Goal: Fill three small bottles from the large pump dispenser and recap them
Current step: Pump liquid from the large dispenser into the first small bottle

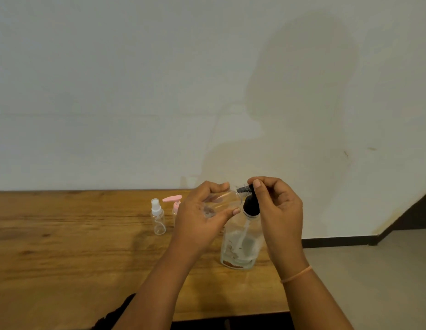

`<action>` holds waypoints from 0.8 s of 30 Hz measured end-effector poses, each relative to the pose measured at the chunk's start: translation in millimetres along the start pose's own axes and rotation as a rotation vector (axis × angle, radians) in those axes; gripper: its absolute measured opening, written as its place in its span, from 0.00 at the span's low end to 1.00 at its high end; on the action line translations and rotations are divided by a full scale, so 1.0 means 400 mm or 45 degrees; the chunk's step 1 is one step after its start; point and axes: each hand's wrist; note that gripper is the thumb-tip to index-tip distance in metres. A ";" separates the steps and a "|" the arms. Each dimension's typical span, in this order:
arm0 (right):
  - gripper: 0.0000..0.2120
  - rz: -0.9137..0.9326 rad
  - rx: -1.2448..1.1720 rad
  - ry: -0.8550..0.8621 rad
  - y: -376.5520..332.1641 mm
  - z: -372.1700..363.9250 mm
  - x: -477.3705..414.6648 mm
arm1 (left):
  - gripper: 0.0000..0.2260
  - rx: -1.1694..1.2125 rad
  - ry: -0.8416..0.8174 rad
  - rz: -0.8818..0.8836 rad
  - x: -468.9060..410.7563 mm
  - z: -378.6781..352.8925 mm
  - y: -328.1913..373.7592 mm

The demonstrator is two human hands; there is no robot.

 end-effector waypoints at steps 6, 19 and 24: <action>0.08 -0.040 -0.065 0.065 0.013 -0.014 -0.002 | 0.16 0.008 -0.031 0.017 -0.003 -0.003 0.001; 0.07 -0.042 -0.116 0.015 0.005 -0.002 0.004 | 0.18 0.047 0.005 0.015 0.002 -0.004 0.007; 0.08 0.104 0.003 0.079 0.028 -0.011 0.014 | 0.17 0.041 -0.021 0.041 0.002 -0.006 0.009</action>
Point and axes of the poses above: each hand's wrist, its own x-axis away from the middle knuckle, its own z-axis out of the back of the hand, y = z × x, and after that the axes turned 9 degrees about -z, right-handed
